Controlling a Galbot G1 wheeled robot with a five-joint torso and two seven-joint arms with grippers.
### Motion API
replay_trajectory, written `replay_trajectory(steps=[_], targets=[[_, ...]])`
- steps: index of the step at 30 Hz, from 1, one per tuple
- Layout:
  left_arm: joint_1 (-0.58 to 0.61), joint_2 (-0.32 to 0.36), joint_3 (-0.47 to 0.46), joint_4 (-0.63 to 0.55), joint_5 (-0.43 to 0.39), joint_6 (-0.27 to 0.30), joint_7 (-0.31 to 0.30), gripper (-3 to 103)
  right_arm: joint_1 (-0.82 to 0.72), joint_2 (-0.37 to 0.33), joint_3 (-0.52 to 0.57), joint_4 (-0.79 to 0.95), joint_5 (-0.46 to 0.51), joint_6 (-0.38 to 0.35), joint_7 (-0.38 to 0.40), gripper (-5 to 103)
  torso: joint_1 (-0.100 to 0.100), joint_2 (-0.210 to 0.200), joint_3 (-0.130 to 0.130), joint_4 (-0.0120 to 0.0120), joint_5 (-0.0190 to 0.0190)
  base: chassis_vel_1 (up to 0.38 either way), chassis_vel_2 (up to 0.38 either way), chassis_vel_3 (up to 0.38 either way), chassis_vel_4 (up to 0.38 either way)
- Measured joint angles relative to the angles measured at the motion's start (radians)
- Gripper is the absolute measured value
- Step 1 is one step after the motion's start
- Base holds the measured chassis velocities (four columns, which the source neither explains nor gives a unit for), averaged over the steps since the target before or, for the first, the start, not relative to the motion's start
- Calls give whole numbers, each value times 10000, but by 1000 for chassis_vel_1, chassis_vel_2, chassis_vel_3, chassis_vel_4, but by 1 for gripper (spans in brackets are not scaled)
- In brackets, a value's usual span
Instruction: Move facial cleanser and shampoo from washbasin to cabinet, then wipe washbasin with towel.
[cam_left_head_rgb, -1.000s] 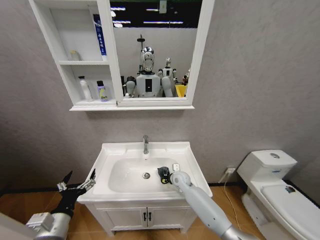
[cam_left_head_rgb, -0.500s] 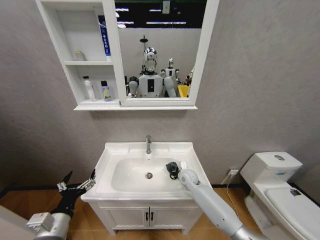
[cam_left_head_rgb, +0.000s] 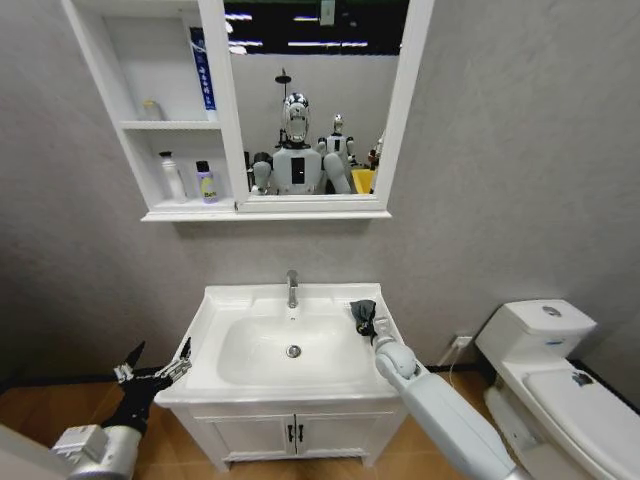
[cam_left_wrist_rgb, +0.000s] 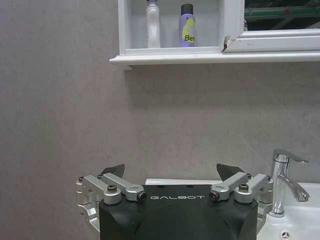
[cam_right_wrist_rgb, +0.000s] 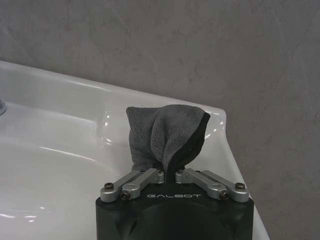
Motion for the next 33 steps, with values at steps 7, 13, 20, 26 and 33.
replay_trajectory(steps=[7,13,20,26,33], targets=[[0,0,0,0,0,0,0,100,-2,-229,510,-448,-545,1594,-1287,4,-1,1,-2,0,0,0,0,0,0],[0,0,0,0,0,0,0,100,241,-236,827,-1277,-947,2151,-1727,4,0,2,-3,-1,1,0,0,0,0],[0,0,0,0,0,0,0,100,722,-39,951,-2314,-807,2997,-2761,4,0,1,-2,0,3,0,0,0,0],[0,0,0,0,0,0,0,100,810,173,901,-2583,-519,3021,-3018,4,-2,2,-2,1,1,0,0,0,0],[0,0,0,0,0,1,0,100,672,214,832,-2486,-964,2286,-2624,20,-3,3,-2,0,1,0,0,0,0]])
